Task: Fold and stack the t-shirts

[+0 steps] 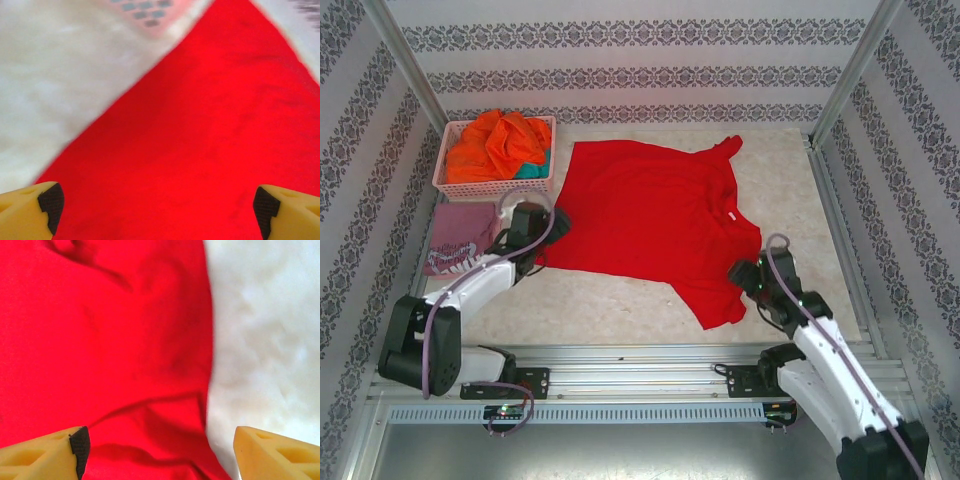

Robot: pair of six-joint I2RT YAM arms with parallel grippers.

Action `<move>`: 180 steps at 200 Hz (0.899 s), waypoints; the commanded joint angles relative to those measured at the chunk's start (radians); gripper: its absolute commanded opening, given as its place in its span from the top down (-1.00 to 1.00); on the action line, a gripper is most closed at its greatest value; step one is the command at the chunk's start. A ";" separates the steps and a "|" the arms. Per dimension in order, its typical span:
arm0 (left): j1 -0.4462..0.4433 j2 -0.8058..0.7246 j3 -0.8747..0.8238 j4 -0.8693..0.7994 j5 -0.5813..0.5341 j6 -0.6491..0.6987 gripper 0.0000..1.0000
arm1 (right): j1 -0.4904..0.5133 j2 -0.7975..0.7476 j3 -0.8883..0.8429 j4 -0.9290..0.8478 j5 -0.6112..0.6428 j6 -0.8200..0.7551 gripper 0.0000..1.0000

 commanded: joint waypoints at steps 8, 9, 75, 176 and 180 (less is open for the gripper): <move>-0.072 0.184 0.127 0.080 0.077 0.109 -0.97 | -0.030 0.287 0.162 0.337 0.036 -0.206 -0.48; -0.074 0.191 0.131 0.082 0.084 0.107 -0.97 | -0.032 0.299 0.169 0.345 0.034 -0.209 -0.48; -0.147 0.437 0.198 0.184 0.231 -0.010 -0.99 | -0.137 1.031 0.789 0.480 -0.138 -0.264 0.16; -0.153 0.446 0.106 0.186 0.193 -0.034 -0.99 | -0.228 1.621 1.431 0.328 -0.316 -0.021 0.35; -0.153 0.445 0.106 0.184 0.189 -0.033 -0.99 | -0.229 1.637 1.448 0.318 -0.322 -0.011 0.35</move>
